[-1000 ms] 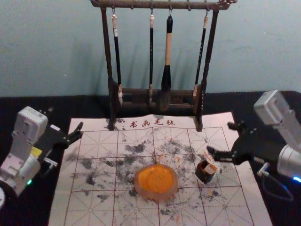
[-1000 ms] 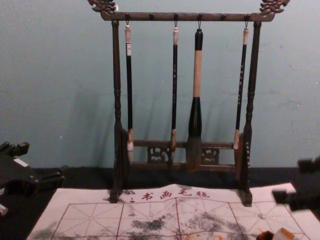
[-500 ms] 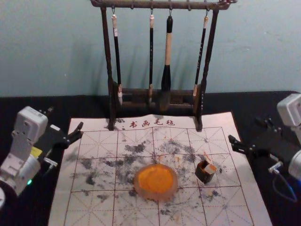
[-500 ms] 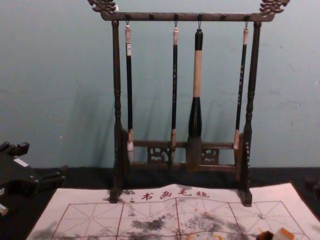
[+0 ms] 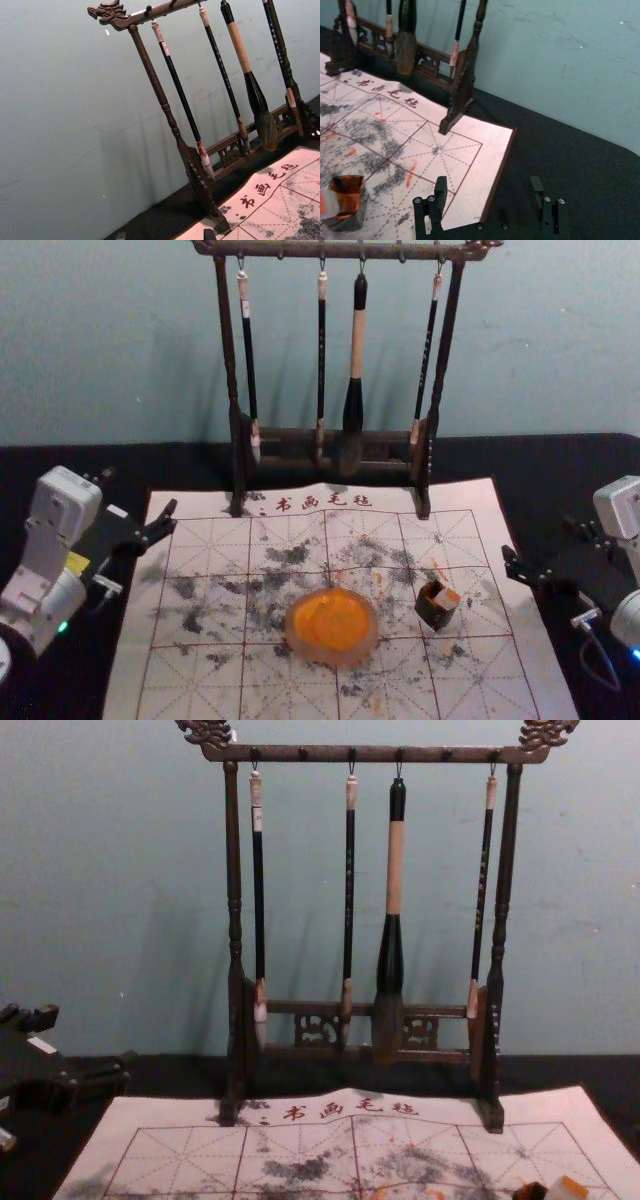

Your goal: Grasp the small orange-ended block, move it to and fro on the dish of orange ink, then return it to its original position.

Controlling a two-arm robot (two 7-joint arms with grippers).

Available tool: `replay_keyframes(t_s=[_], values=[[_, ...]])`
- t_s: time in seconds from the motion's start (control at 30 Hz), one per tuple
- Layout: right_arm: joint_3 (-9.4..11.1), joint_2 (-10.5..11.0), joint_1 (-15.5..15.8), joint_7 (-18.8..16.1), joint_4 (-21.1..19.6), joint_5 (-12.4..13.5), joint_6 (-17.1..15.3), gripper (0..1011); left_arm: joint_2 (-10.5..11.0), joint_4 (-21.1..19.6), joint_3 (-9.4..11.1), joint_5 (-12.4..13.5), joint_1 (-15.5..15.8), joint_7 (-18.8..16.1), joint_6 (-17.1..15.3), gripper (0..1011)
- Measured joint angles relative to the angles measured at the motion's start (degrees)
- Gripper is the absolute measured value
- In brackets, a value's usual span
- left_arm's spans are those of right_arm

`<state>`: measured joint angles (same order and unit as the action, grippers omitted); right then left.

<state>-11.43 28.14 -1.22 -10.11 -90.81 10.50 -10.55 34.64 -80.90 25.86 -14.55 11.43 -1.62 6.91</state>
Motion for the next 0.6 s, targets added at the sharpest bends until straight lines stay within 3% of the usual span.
replay_keyframes(t_s=[0.6], values=[[-0.1, 0.1, -0.1, 0.0, -0.1, 0.0, 0.0, 1000, 0.0, 0.0, 0.0, 0.0, 0.0, 0.0, 0.0, 1001]])
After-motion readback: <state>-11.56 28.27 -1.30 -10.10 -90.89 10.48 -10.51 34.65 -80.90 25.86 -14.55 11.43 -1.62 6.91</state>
